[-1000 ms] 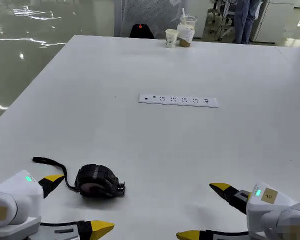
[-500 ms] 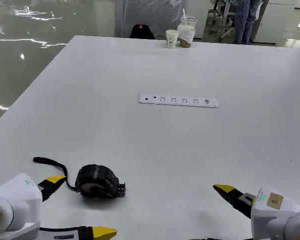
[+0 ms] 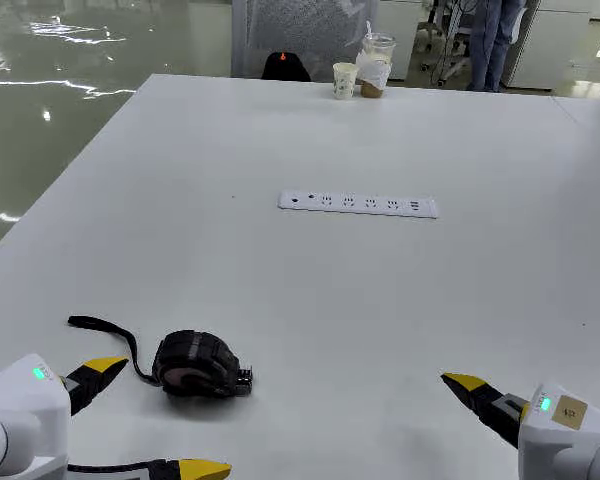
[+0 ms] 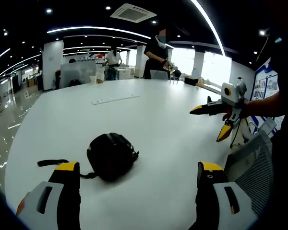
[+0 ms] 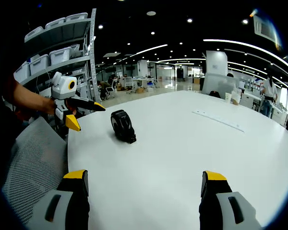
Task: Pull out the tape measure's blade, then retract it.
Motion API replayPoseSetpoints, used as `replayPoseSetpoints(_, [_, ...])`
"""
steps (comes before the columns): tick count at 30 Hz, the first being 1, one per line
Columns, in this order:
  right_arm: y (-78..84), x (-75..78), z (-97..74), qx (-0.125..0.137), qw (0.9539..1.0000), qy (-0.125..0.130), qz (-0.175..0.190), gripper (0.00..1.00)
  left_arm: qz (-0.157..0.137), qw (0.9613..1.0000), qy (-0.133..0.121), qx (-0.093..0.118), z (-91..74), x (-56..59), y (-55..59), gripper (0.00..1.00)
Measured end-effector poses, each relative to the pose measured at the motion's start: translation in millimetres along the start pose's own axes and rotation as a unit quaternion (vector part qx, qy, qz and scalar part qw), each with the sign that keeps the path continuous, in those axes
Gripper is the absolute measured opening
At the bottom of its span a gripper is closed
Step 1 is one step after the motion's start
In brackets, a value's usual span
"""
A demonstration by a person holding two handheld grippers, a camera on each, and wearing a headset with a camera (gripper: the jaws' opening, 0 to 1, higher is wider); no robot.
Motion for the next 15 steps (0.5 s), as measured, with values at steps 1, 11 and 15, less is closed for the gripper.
replayPoseSetpoints(1, [0.2,-0.3,-0.4,0.0,1.0,0.0,0.001,0.98,-0.001,1.0,0.0,0.0,-0.3,-0.1,0.2,0.99])
replayPoseSetpoints(11, [1.1,-1.9,-1.7,0.003,1.0,-0.001,0.008,0.99,0.005,1.0,-0.004,0.002,-2.5,-3.2,0.9,0.99])
replayPoseSetpoints(15, [0.5,-1.8,-1.7,0.004,1.0,-0.001,0.007,0.99,0.005,1.0,-0.005,0.003,-3.3,-4.3,0.4,0.99])
Point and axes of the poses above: the centre of the closed fingertips' face, and the gripper's own axes: z roughly forward along the fingers, x roughly to its right, y roughly out of its underside, the point moved 3 cm from there along -z, roughly backward along the fingers, and after that the axes turned 4 degrees about x, right-handed, at the moved point
